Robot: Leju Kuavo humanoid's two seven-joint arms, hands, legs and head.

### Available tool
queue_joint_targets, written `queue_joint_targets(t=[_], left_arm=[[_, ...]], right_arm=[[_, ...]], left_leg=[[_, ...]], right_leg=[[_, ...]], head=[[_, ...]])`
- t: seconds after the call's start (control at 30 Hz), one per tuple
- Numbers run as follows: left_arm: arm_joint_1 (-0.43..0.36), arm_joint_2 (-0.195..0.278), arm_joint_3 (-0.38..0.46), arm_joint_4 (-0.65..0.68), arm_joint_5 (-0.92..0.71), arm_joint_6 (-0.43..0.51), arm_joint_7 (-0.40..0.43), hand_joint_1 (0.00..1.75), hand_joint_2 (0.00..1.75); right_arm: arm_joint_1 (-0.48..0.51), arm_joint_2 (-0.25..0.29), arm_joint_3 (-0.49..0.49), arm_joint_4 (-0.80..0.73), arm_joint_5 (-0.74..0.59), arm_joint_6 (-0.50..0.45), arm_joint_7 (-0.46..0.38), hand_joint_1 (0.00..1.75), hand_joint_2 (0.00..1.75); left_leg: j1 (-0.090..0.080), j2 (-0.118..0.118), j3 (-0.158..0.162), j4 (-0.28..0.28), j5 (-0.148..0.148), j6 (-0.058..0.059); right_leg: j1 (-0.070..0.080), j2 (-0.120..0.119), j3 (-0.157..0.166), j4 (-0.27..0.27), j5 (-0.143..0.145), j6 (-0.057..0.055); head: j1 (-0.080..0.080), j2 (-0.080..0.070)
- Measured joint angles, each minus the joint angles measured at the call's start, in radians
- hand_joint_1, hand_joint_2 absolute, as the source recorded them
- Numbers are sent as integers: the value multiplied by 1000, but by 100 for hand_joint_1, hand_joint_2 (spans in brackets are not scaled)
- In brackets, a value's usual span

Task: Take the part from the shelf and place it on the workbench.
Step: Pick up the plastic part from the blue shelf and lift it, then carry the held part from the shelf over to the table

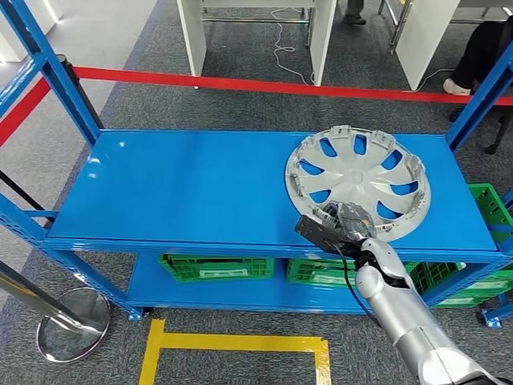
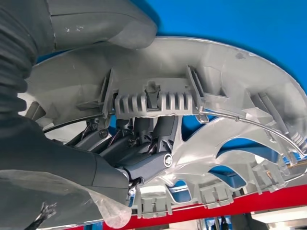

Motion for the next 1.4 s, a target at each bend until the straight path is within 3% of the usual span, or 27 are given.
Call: queue_joint_targets(t=[0.2,0.33,0.63,1.1,1.23,1.4], left_arm=[[0,-3,15,-5,-9,-5,-12,0,0],[0,-7,33,-11,-10,-22,-72,0,0],[-5,-13,61,-12,-12,-29,-95,0,0],[-8,-17,74,-12,-31,-22,-101,0,0],[-9,-18,74,-12,-32,-24,-118,0,175],[-9,-18,74,-12,-61,4,-144,0,175]], right_arm=[[13,-2,8,-7,40,-66,-28,175,175],[59,-34,23,-121,121,-141,-33,175,175],[82,-113,52,-337,160,-126,-43,175,175],[84,-179,96,-424,174,-111,-41,175,175],[96,-192,105,-459,174,-111,-41,175,175],[122,-209,113,-512,177,-115,-42,175,175]], left_leg=[[0,0,-1,0,0,0],[-1,-1,-3,1,0,0],[-1,0,-7,1,0,1],[-1,0,-7,1,0,1],[-1,0,-7,1,0,1],[-1,0,-7,1,0,1]], right_leg=[[0,-1,-1,0,0,0],[-1,-1,-3,0,0,0],[-1,0,-7,0,0,0],[-1,-1,-7,0,0,0],[-1,-1,-7,0,0,0],[-1,-1,-7,0,0,0]], head=[[0,0],[0,0],[0,0],[0,0],[0,0],[0,0]])
